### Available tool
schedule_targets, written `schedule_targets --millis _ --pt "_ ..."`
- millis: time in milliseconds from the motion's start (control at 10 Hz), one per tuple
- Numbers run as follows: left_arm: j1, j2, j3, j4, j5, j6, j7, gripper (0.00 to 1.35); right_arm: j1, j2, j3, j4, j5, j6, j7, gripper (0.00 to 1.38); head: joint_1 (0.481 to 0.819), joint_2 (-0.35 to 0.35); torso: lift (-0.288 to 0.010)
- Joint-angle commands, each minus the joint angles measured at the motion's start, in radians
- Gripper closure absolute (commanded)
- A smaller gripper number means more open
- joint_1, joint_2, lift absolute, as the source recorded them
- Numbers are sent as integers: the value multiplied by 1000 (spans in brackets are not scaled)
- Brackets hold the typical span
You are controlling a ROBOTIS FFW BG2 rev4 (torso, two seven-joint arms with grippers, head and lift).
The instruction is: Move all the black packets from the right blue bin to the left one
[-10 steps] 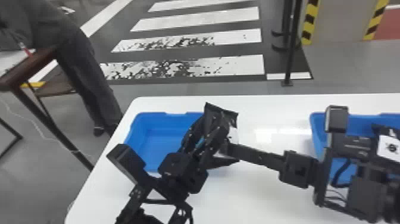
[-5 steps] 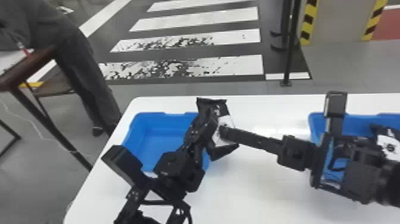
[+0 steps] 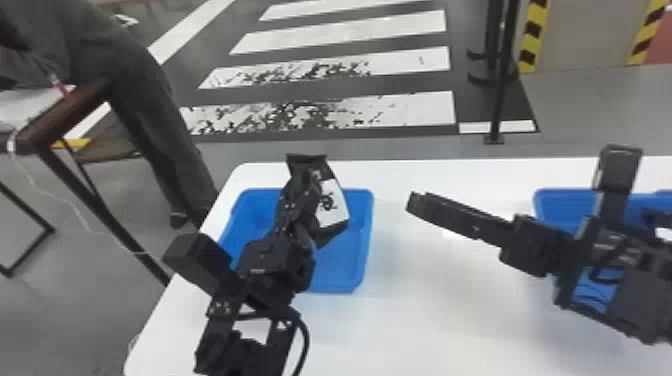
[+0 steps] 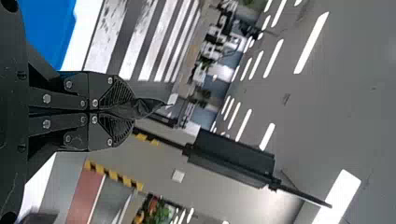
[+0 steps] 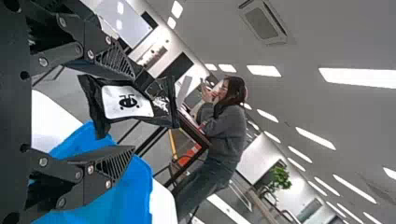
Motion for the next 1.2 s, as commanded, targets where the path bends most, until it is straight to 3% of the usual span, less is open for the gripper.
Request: schedule_targets --millis 0,200,300,400,600,700,800,1100 --pt "-106 -13 81 150 -197 -46 37 1211 36 3 -36 -5 6 -12 -2 279 695 287 -140" --pt "-192 -23 173 322 -424 -112 91 1211 46 3 -48 -12 6 -12 1 391 695 341 -140" --pt "-217 -23 193 393 -494 -164 114 1211 54 2 -60 -22 18 -9 1 395 695 350 -140" --pt "-217 -23 191 427 -462 -198 112 1108 59 2 -72 -24 20 -7 -2 397 695 350 -140" --pt "-185 -28 141 425 -355 -306 94 191 86 3 -148 -95 170 32 -42 389 695 350 -140" --pt "-158 -28 113 420 -271 -375 57 68 95 9 -203 -149 297 74 -82 374 695 349 -140" --pt "-102 -26 81 361 -207 -400 27 140 93 13 -249 -191 423 140 -111 352 695 301 -140" --pt "154 -19 16 69 -85 -306 -33 160 164 42 -387 -434 628 388 -317 343 695 163 -140"
